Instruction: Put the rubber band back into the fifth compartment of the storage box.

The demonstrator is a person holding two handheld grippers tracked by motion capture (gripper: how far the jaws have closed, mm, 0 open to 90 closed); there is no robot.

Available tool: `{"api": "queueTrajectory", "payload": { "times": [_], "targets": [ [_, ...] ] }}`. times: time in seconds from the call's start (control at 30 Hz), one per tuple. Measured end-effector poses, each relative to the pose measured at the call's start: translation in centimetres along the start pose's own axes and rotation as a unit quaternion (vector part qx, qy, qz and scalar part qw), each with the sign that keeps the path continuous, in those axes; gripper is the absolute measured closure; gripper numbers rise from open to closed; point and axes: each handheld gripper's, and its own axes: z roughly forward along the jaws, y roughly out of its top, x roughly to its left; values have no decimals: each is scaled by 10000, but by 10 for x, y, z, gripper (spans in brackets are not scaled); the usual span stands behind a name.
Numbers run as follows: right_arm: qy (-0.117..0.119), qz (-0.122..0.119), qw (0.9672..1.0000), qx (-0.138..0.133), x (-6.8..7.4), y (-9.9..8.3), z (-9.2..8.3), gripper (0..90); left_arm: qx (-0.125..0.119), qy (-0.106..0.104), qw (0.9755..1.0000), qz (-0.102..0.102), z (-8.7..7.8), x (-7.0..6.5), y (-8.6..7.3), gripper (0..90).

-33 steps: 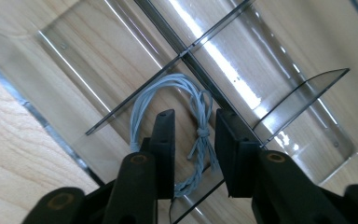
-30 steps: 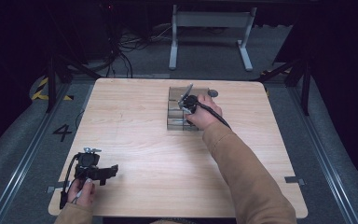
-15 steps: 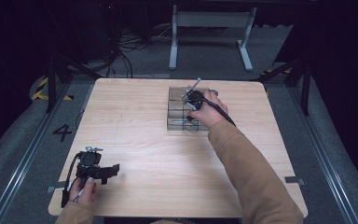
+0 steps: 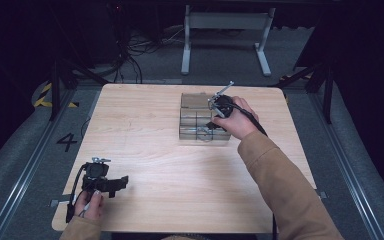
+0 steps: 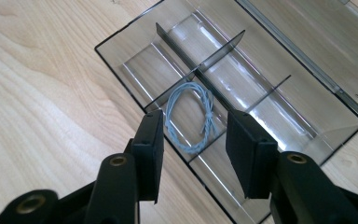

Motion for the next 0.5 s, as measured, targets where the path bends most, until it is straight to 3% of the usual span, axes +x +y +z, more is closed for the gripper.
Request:
{"api": "queueTrajectory", "payload": {
  "times": [0.5],
  "targets": [
    [343, -1, 9982, -491, 6, -39, -43, 546, 13, -25, 10000, 4, 0, 0, 1, 160]
  ]
}}
